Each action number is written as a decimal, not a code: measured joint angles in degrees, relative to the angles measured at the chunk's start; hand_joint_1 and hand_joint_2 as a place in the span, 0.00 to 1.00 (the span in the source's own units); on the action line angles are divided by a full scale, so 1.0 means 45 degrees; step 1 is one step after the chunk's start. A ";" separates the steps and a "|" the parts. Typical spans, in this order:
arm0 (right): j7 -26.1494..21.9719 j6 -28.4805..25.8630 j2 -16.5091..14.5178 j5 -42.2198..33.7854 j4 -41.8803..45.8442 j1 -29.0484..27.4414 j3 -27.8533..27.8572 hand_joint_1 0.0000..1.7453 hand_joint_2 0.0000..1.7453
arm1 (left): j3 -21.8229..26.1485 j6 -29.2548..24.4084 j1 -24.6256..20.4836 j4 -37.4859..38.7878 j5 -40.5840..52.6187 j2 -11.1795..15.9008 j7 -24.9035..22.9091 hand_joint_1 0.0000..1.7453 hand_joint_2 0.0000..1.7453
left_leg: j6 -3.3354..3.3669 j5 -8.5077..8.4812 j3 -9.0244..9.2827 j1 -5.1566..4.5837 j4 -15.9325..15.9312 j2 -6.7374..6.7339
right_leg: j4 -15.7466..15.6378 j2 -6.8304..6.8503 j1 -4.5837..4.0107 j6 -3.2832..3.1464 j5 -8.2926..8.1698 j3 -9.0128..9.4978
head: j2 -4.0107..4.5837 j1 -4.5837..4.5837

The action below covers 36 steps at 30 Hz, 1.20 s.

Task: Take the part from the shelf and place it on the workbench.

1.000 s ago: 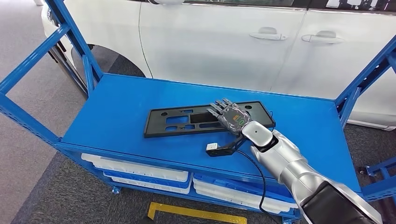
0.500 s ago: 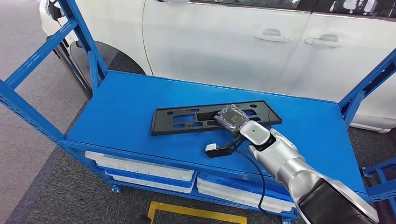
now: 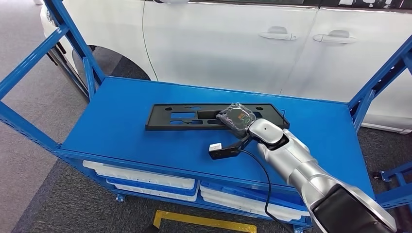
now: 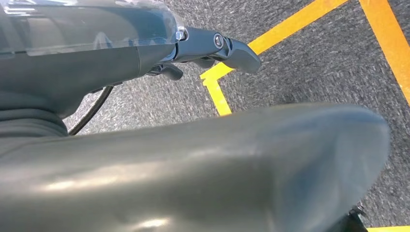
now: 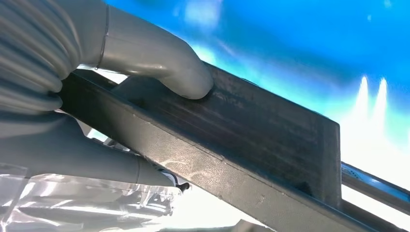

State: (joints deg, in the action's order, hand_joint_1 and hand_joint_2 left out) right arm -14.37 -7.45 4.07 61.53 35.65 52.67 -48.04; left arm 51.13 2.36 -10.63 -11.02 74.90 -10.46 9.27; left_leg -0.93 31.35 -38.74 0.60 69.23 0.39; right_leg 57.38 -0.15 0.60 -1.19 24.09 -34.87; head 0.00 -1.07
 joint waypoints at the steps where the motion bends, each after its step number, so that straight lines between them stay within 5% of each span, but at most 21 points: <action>1: -0.0053 0.0111 0.0015 -0.0207 0.0328 0.0030 0.0064 1.00 1.00 | -0.0011 -0.0005 -0.0001 0.0000 0.0000 0.0004 0.0000 0.00 0.00 | -0.0023 0.0263 -0.0390 0.0009 0.0785 -0.0001 | 0.0008 -0.0005 -0.0017 -0.0012 0.0009 0.0003 | 0.0000 0.0000; 3: -0.0182 0.0447 0.0066 -0.0746 0.1080 0.0089 0.0215 1.00 1.00 | -0.0032 -0.0018 -0.0004 0.0000 -0.0006 0.0007 -0.0001 0.00 0.00 | -0.0028 0.0057 -0.0607 0.0014 0.1082 -0.0003 | 0.0043 -0.0009 -0.0042 -0.0013 0.0039 0.0019 | 0.0000 0.0000; 5: -0.0333 0.0941 0.0139 -0.1562 0.2022 0.0224 0.0417 1.00 1.00 | -0.0040 -0.0039 -0.0020 0.0000 -0.0017 0.0016 -0.0004 0.00 0.00 | 0.0039 -0.0903 0.0055 0.0015 -0.0494 -0.0010 | 0.0105 -0.0015 -0.0054 0.0023 0.0097 0.0031 | 0.0000 0.0000; 7: -0.0382 0.1456 0.0216 -0.2390 0.3018 0.0489 0.0645 1.00 1.00 | -0.0042 -0.0055 -0.0053 0.0000 -0.0025 0.0033 -0.0010 0.00 0.00 | 0.0131 -0.1468 0.0742 -0.0029 -0.1994 -0.0011 | 0.0175 -0.0033 -0.0097 0.0107 0.0143 -0.0013 | 0.0000 0.0000; 12: -0.0483 0.2476 0.0397 -0.4486 0.4838 0.1065 0.1014 1.00 1.00 | -0.0053 -0.0062 -0.0094 0.0000 -0.0028 0.0043 -0.0032 0.00 0.00 | 0.0418 -0.1579 0.0922 -0.0017 -0.2506 0.0010 | 0.0391 -0.0034 -0.0107 0.0414 0.0332 -0.0142 | 0.0000 0.0001; 16: -0.0403 0.2825 0.0513 -0.5253 0.5682 0.1562 0.1183 1.00 1.00 | -0.0061 -0.0052 -0.0150 0.0000 -0.0028 0.0036 -0.0039 0.00 0.00 | 0.0557 -0.1634 0.0933 0.0017 -0.2585 -0.0032 | 0.3296 -0.0030 -0.0041 0.0605 0.1745 -0.1456 | 0.0000 0.0005; 18: -0.0396 0.2890 0.0567 -0.5272 0.5890 0.1587 0.1184 1.00 1.00 | -0.0061 -0.0052 -0.0151 0.0000 -0.0028 0.0037 -0.0039 0.00 0.00 | 0.0561 -0.1622 0.0940 0.0019 -0.2556 -0.0013 | 0.3860 -0.0027 0.0008 0.0645 0.1695 -0.1748 | 0.0000 0.0005; 21: -0.0390 0.2898 0.0628 -0.5308 0.6129 0.1665 0.1201 1.00 1.00 | -0.0064 -0.0052 -0.0152 0.0000 -0.0028 0.0034 -0.0039 0.00 0.00 | 0.0474 -0.1554 0.0940 0.0006 -0.2453 0.0039 | 0.1513 -0.0005 0.0041 0.0577 0.0466 -0.0670 | 0.0000 0.0005; 23: -0.0386 0.2896 0.0650 -0.5332 0.6236 0.1724 0.1217 1.00 1.00 | -0.0066 -0.0052 -0.0161 0.0000 -0.0028 0.0032 -0.0041 0.00 0.00 | 0.0361 -0.1514 0.0897 -0.0025 -0.2399 0.0046 | 0.0369 -0.0012 -0.0018 0.0472 0.0106 -0.0176 | 0.0000 0.0001; 26: -0.0381 0.2895 0.0687 -0.5349 0.6330 0.1732 0.1228 1.00 1.00 | -0.0066 -0.0052 -0.0173 0.0000 -0.0028 0.0033 -0.0044 0.00 0.00 | 0.0174 -0.1494 0.0881 -0.0023 -0.2411 0.0028 | 0.0221 -0.0042 -0.0043 0.0279 0.0089 -0.0160 | 0.0000 0.0000; 28: -0.0449 0.2914 0.0696 -0.5559 0.6392 0.1768 0.1242 1.00 1.00 | -0.0069 -0.0057 -0.0179 0.0000 -0.0024 0.0035 -0.0048 0.00 0.00 | 0.0049 -0.1136 0.0687 -0.0006 -0.1938 0.0015 | 0.0117 -0.0026 0.0013 0.0114 0.0037 -0.0099 | 0.0000 0.0000; 32: -0.0509 0.3324 0.0407 -0.7626 0.6527 0.2058 0.1417 1.00 1.00 | -0.0114 -0.0110 -0.0196 0.0000 -0.0005 0.0036 -0.0165 0.00 0.00 | -0.0115 0.0217 -0.0709 0.0027 0.1107 0.0000 | 0.0097 -0.0018 -0.0024 -0.0022 0.0041 -0.0067 | 0.0000 0.0000; 34: -0.0301 0.3477 0.0031 -0.9143 0.6679 0.2341 0.1622 1.00 1.00 | -0.0151 -0.0167 -0.0221 0.0000 -0.0012 0.0044 -0.0255 0.00 0.00 | -0.0098 -0.0147 -0.0682 0.0026 0.0996 -0.0001 | 0.0132 -0.0041 -0.0053 -0.0039 0.0070 -0.0048 | 0.0000 0.0000; 36: -0.0139 0.3384 -0.0437 -1.0785 0.6937 0.2674 0.1855 1.00 1.00 | -0.0163 -0.0251 -0.0281 0.0000 -0.0047 0.0060 -0.0316 0.00 0.00 | -0.0007 -0.1060 0.0103 0.0017 -0.0732 -0.0008 | 0.0179 -0.0060 -0.0070 -0.0019 0.0121 -0.0025 | 0.0000 0.0000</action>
State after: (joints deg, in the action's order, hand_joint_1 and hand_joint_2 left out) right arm -15.00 7.77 2.10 13.00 66.87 64.70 -39.69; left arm 50.40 1.22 -11.89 -11.02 74.69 -10.19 7.85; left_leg -0.96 26.58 -38.27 0.68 65.93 0.35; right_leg 58.19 -0.42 0.29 -1.27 24.64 -34.99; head 0.00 -1.07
